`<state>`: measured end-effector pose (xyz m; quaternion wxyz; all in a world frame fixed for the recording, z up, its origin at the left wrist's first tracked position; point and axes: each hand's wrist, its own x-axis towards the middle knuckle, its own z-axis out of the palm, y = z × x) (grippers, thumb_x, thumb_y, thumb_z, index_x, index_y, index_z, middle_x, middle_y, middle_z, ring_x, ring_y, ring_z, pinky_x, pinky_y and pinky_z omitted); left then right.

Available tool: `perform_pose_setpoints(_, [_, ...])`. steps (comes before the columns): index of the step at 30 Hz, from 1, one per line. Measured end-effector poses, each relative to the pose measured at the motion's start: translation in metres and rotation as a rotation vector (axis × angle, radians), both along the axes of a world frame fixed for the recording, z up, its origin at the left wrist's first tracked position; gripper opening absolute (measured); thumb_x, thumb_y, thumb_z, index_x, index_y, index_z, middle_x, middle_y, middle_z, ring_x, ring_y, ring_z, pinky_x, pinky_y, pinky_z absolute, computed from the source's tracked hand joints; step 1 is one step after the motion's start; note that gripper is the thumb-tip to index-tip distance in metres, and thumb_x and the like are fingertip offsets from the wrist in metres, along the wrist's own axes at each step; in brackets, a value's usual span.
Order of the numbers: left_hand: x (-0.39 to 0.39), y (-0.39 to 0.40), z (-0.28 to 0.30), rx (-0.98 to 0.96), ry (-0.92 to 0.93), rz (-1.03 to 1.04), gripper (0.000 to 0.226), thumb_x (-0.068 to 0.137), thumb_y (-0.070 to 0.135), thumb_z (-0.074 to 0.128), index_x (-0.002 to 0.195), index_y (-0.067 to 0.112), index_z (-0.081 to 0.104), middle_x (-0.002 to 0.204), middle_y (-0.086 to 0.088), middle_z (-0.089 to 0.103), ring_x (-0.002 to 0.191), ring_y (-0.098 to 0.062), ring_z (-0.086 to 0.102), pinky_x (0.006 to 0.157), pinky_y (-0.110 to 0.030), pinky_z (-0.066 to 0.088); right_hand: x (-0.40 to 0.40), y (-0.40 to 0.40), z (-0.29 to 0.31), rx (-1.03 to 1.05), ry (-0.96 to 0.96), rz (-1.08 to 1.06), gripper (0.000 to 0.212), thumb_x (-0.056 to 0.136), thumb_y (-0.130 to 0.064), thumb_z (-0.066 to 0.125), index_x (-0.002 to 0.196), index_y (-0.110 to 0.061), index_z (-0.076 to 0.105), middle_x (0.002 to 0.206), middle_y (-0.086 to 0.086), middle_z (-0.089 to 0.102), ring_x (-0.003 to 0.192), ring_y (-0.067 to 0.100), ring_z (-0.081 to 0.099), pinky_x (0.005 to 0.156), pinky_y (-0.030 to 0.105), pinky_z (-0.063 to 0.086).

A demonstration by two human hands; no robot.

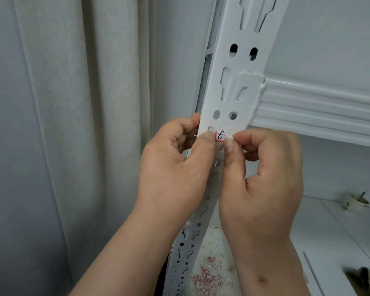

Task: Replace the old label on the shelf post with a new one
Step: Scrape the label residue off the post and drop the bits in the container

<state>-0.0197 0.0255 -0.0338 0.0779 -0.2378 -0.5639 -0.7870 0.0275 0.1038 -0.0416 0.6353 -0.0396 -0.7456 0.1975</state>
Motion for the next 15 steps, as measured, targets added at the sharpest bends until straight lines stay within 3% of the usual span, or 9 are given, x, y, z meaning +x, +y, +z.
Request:
perform_pose_setpoints(5, [0.0,0.0,0.001,-0.002,0.011,0.003,0.019,0.089,0.014,0.066,0.106,0.019,0.071,0.096,0.009,0.078,0.092,-0.001,0.072,0.082,-0.017,0.055,-0.002,0.002,0.0,-0.002,-0.031,-0.008,0.004,0.087,-0.014,0.058,0.084,-0.012,0.06,0.084,0.0,0.054,0.08,0.023,0.053,0.07,0.049,0.046])
perform_pose_setpoints(11, [-0.001,0.0,0.0,0.003,0.001,0.008,0.019,0.088,0.015,0.067,0.107,0.018,0.071,0.096,0.007,0.078,0.093,-0.003,0.072,0.083,-0.02,0.056,-0.003,0.003,-0.003,-0.008,-0.053,0.009,0.003,0.089,-0.014,0.054,0.086,-0.014,0.055,0.085,-0.004,0.049,0.08,0.019,0.048,0.072,0.044,0.044])
perform_pose_setpoints(15, [-0.002,0.0,-0.002,-0.015,0.019,0.011,0.022,0.087,0.022,0.067,0.109,0.018,0.07,0.098,0.008,0.078,0.095,-0.005,0.072,0.084,-0.024,0.057,0.002,-0.001,-0.01,-0.044,-0.017,0.014,0.009,0.092,-0.017,0.049,0.09,-0.024,0.045,0.083,-0.011,0.043,0.078,0.009,0.043,0.074,0.029,0.037])
